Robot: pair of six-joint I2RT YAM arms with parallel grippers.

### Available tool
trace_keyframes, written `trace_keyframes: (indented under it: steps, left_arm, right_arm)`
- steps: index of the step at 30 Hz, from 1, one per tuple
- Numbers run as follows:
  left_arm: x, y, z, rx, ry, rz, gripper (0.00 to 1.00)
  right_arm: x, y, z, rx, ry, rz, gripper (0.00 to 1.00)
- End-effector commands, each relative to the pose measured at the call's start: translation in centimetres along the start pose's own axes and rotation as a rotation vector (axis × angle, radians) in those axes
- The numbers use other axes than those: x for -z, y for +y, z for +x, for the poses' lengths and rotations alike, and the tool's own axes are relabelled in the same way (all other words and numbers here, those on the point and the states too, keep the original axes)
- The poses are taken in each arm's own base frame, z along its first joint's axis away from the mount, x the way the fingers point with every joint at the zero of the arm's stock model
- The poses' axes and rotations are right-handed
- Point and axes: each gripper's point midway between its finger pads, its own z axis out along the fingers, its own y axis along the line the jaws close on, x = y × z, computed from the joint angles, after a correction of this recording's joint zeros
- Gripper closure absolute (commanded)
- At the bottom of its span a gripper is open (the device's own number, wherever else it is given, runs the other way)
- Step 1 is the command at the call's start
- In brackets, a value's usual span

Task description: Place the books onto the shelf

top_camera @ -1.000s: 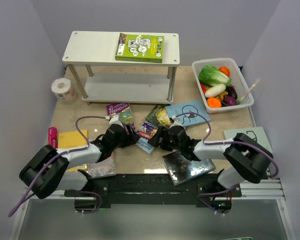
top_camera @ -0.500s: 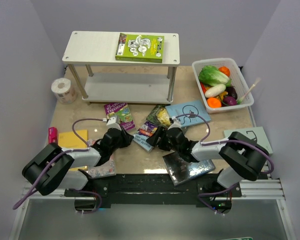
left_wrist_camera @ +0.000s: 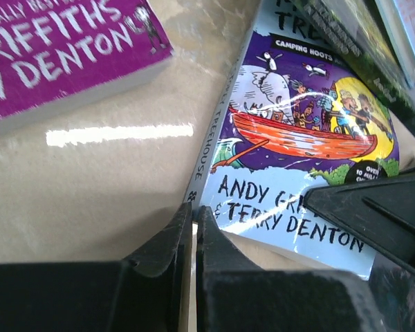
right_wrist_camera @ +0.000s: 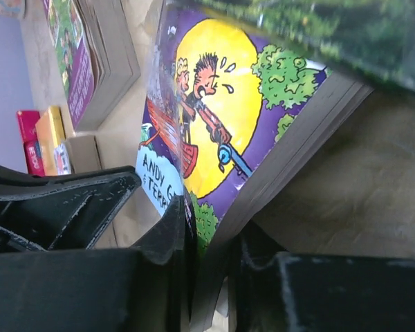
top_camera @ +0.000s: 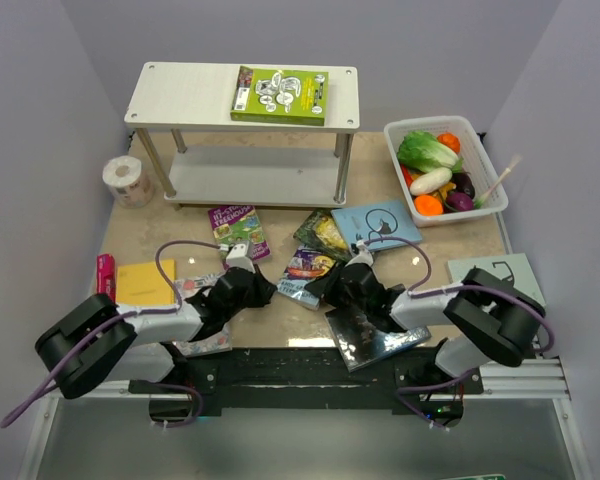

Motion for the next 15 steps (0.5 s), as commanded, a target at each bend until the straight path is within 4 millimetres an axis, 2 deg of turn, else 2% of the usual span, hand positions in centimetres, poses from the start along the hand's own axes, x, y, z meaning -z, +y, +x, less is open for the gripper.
trace_keyframes:
  steps: [1,2,3,4,5,6,7,8,9,10,11,14,15]
  left_arm:
    - [3.1,-2.5,4.0,-0.023,0.242,0.028,0.93]
    - [3.7,-2.8,2.1,-0.017,0.186,0.014,0.87]
    - [3.9,-2.2,0.4,-0.015,0.118,-0.044,0.83]
    - [4.9,-1.5,-0.3,-0.023,0.119,-0.100,0.79]
    - [5.9,-2.4,-2.4,-0.009,0.057,-0.075,0.70]
    - [6.5,-2.3,-3.9,-0.003,0.007,-0.094,0.64]
    - [7.5,-2.6,-5.1,-0.003,-0.018,-0.097,0.58]
    - [8.7,-3.3,-6.8,0.018,-0.070,-0.068,0.42]
    - [9.4,-3.3,-8.0,0.034,-0.108,-0.073,0.36]
    - [10.4,-3.5,-8.9,0.038,-0.124,-0.074,0.31]
    - [11.4,-3.9,-9.9,0.049,-0.155,-0.050,0.23]
    - [13.4,-4.8,-11.4,0.053,-0.184,0.007,0.14]
    - [13.9,-5.4,-11.3,0.054,-0.172,0.039,0.11]
  right_arm:
    - [3.1,2.7,3.8,0.146,0.215,-0.063,1.00]
    - [4.0,2.3,4.1,0.180,0.251,-0.034,1.00]
    - [4.6,3.1,4.1,0.208,0.268,-0.050,1.00]
    - [5.9,5.9,3.7,0.257,0.288,-0.138,1.00]
    - [6.7,5.7,4.1,0.281,0.328,-0.124,1.00]
    - [7.5,7.3,3.7,0.303,0.338,-0.161,1.00]
    - [9.1,8.8,4.0,0.346,0.379,-0.236,1.00]
    - [10.0,9.1,4.2,0.369,0.408,-0.251,1.00]
    - [11.0,10.3,4.2,0.389,0.431,-0.291,1.00]
    - [12.2,11.3,4.0,0.428,0.435,-0.345,1.00]
    - [13.3,11.3,4.3,0.443,0.473,-0.355,1.00]
    - [15.9,13.5,3.3,0.476,0.452,-0.441,1.00]
    - [16.4,14.2,3.1,0.477,0.442,-0.468,1.00]
